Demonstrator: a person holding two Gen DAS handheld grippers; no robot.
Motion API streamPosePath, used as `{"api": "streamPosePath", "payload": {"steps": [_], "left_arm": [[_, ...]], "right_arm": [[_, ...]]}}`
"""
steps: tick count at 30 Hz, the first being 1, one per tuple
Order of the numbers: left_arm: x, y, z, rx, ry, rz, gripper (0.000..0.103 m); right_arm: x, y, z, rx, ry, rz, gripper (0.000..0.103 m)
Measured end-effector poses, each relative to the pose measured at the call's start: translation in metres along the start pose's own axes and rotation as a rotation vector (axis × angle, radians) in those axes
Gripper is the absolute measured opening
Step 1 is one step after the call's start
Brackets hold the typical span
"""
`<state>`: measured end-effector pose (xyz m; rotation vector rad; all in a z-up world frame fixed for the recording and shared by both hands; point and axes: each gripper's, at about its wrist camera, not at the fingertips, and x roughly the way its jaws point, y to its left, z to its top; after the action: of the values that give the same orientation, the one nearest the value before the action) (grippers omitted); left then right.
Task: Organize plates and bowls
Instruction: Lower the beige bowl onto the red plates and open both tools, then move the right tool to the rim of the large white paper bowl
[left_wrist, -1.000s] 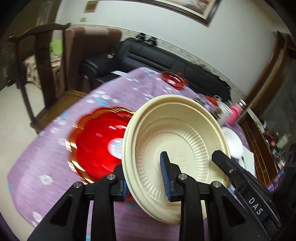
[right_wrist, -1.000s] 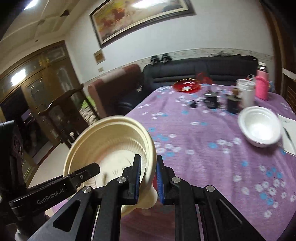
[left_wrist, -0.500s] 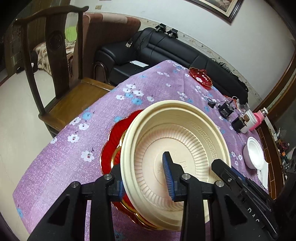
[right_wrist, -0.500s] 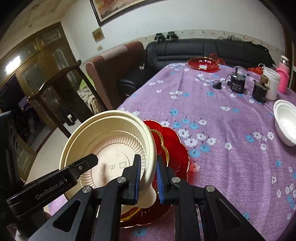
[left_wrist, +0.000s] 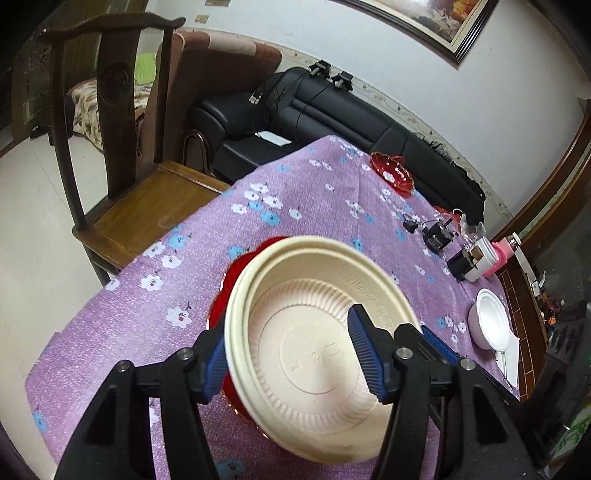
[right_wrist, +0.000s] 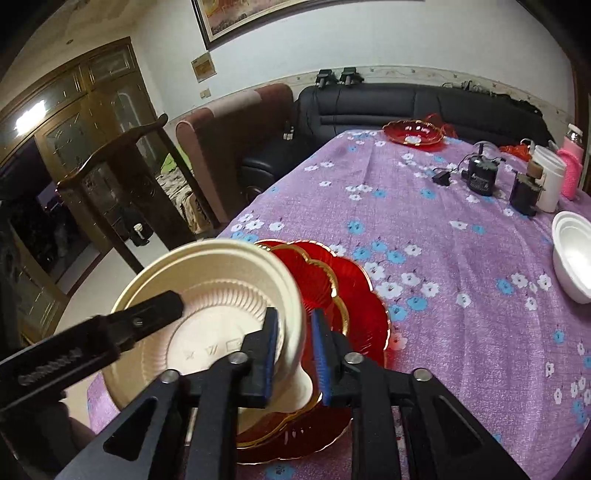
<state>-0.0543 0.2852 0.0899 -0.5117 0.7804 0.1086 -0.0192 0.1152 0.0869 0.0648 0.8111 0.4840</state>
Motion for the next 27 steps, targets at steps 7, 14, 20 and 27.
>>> {"api": "streamPosePath", "payload": {"steps": [7, 14, 20, 27], "left_arm": [[-0.021, -0.007, -0.003, 0.032, -0.065, 0.039, 0.075], [-0.046, -0.008, -0.012, 0.016, -0.129, 0.031, 0.075], [-0.071, -0.033, -0.029, 0.077, -0.207, 0.012, 0.081], [-0.089, -0.09, -0.062, 0.264, -0.308, 0.024, 0.089]], "right_arm": [[-0.018, -0.007, -0.001, 0.034, -0.053, 0.003, 0.059], [-0.044, -0.017, -0.008, 0.051, -0.103, -0.006, 0.059], [-0.065, -0.036, -0.016, 0.087, -0.136, -0.025, 0.064], [-0.077, -0.071, -0.031, 0.142, -0.137, -0.07, 0.065]]}}
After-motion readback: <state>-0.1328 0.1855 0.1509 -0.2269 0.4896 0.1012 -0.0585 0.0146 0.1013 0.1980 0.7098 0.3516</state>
